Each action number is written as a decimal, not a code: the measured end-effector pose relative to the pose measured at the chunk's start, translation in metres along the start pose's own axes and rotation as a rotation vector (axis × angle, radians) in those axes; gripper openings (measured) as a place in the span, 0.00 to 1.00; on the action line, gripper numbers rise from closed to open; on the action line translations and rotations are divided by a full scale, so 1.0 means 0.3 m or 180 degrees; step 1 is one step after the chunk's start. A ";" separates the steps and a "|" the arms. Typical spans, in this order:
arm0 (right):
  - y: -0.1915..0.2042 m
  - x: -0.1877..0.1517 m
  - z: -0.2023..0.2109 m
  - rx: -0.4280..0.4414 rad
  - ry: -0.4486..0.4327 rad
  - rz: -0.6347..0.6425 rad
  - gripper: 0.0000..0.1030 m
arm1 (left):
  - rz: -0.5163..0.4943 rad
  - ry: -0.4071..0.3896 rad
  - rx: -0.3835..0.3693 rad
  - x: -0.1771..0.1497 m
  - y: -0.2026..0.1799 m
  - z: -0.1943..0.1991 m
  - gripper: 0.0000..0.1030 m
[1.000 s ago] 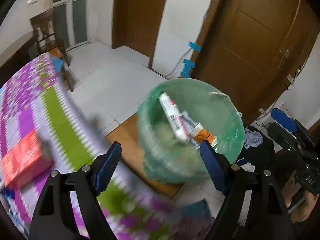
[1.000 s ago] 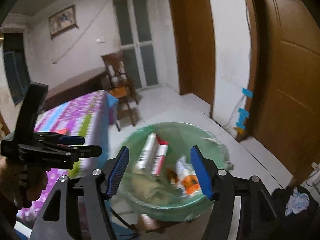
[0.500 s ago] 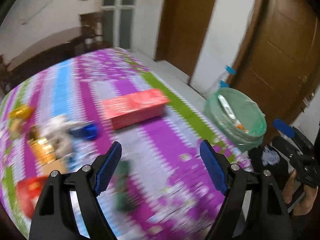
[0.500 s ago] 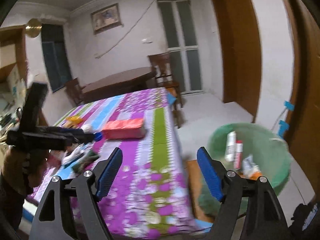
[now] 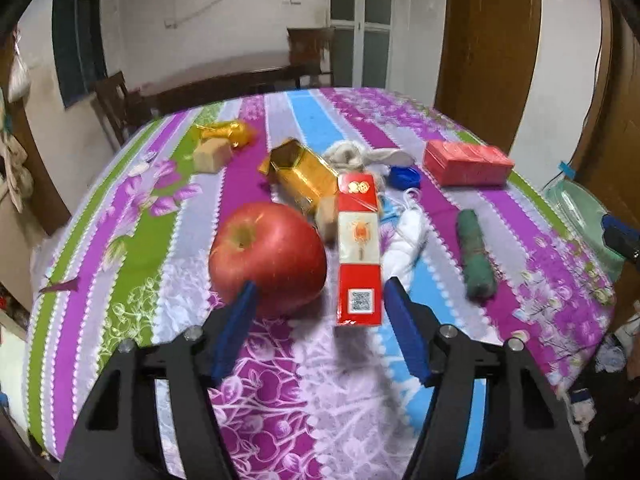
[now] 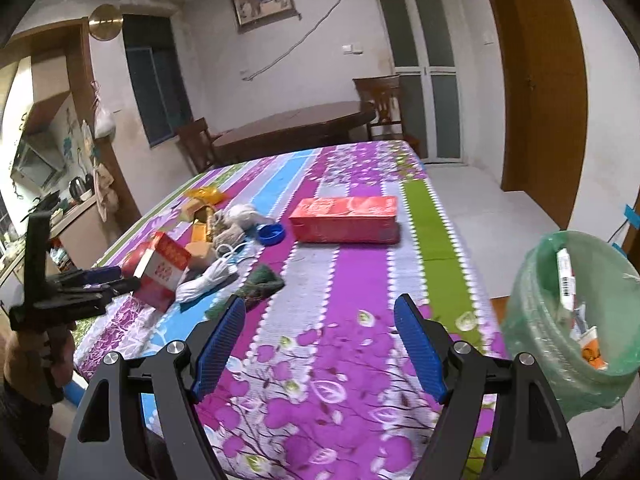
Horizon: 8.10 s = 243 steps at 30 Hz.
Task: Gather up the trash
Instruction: 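Move both tools back toward the table, then grasp the red cigarette box with the left tool while the right tool approaches the sponge, then grasp the tan sponge block with the right tool, then carry cigarette box and sponge over the green bin with both tools, then open both tools to drop box and sponge into the bin, then move both tools back over the table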
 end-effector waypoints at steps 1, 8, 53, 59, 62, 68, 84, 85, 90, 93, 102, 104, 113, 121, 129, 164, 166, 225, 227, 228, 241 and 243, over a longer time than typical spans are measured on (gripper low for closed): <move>0.004 -0.002 -0.007 0.0011 0.0011 0.0010 0.75 | -0.0009 -0.0012 -0.0005 0.002 0.001 0.002 0.58; 0.031 -0.021 -0.019 0.0047 0.0053 0.0041 0.75 | -0.0104 -0.0074 -0.0126 0.008 -0.053 0.032 0.39; 0.477 -0.011 -0.659 0.0314 0.1091 0.0017 0.47 | 0.0200 -0.0218 -0.0372 0.001 0.041 0.082 0.20; 0.488 -0.010 -0.626 0.0357 0.0959 0.0044 0.28 | 0.0212 -0.0255 -0.0396 0.004 0.051 0.093 0.20; 0.504 -0.009 -0.566 0.0280 0.0769 0.0223 0.23 | 0.0226 -0.0279 -0.0372 0.003 0.060 0.099 0.20; 0.523 0.025 -0.368 0.0140 0.0217 0.0464 0.22 | 0.0205 -0.0340 -0.0367 0.011 0.041 0.111 0.20; 0.512 0.116 -0.067 0.0288 -0.0269 0.0450 0.23 | 0.0157 -0.0796 -0.0138 0.109 -0.025 0.246 0.20; 0.494 0.112 -0.098 0.0326 -0.0143 0.0400 0.23 | 0.0164 -0.0805 -0.0137 0.111 -0.023 0.253 0.20; 0.431 0.123 -0.096 0.0324 -0.0150 0.0217 0.09 | 0.0203 -0.0844 -0.0116 0.110 -0.003 0.281 0.20; 0.400 0.123 -0.114 0.0148 -0.0119 0.0270 0.07 | 0.0240 -0.0782 -0.0156 0.105 0.002 0.267 0.20; 0.431 0.052 -0.327 0.0433 0.0473 0.0478 0.47 | 0.0326 -0.0682 -0.0179 0.086 0.039 0.227 0.20; 0.475 0.053 -0.405 0.0542 0.0638 0.0630 0.55 | 0.0343 -0.0661 -0.0175 0.082 0.049 0.218 0.20; 0.572 0.010 -0.671 0.0451 0.1186 0.1116 0.46 | 0.0354 -0.0505 -0.0142 0.053 0.072 0.161 0.20; 0.539 0.014 -0.621 0.0250 0.0928 0.0976 0.26 | 0.0334 -0.0440 -0.0102 0.044 0.051 0.115 0.20; 0.505 0.097 -0.275 0.0000 -0.0096 0.0690 0.26 | 0.0307 -0.0585 -0.0042 0.074 0.002 0.146 0.20; 0.010 0.313 0.330 -0.0871 -0.0887 0.0360 0.27 | -0.0179 -0.1201 -0.0582 0.347 -0.484 0.325 0.20; -0.082 0.320 0.365 -0.0987 -0.0860 0.0300 0.27 | -0.0266 -0.1213 -0.0697 0.387 -0.567 0.320 0.20; -1.151 -0.018 0.335 -0.1375 0.0175 -0.0964 0.61 | -0.1150 0.0414 -0.1783 0.351 -1.564 -0.157 0.64; -1.113 -0.005 0.355 -0.1403 0.0121 -0.0892 0.70 | -0.1134 0.0372 -0.1771 0.354 -1.525 -0.133 0.64; -1.100 0.002 0.365 -0.1415 0.0095 -0.0861 0.72 | -0.1129 0.0357 -0.1765 0.355 -1.509 -0.124 0.64; -0.582 0.017 0.353 -0.0685 -0.0275 -0.0466 0.82 | -0.0930 0.0102 -0.1401 0.336 -0.921 0.001 0.74; -0.498 0.019 0.306 -0.0514 -0.0216 -0.0393 0.82 | -0.0863 0.0148 -0.1255 0.343 -0.786 -0.018 0.74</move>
Point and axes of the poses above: each gripper's, at about its wrist camera, not at the fingertips, and z roughly against the way its jaws point, y to its left, x to its top, the point moved 9 cm from there along -z, roughly the way its jaws point, and after that the axes turned 2 degrees about x, right-handed, at the moved point
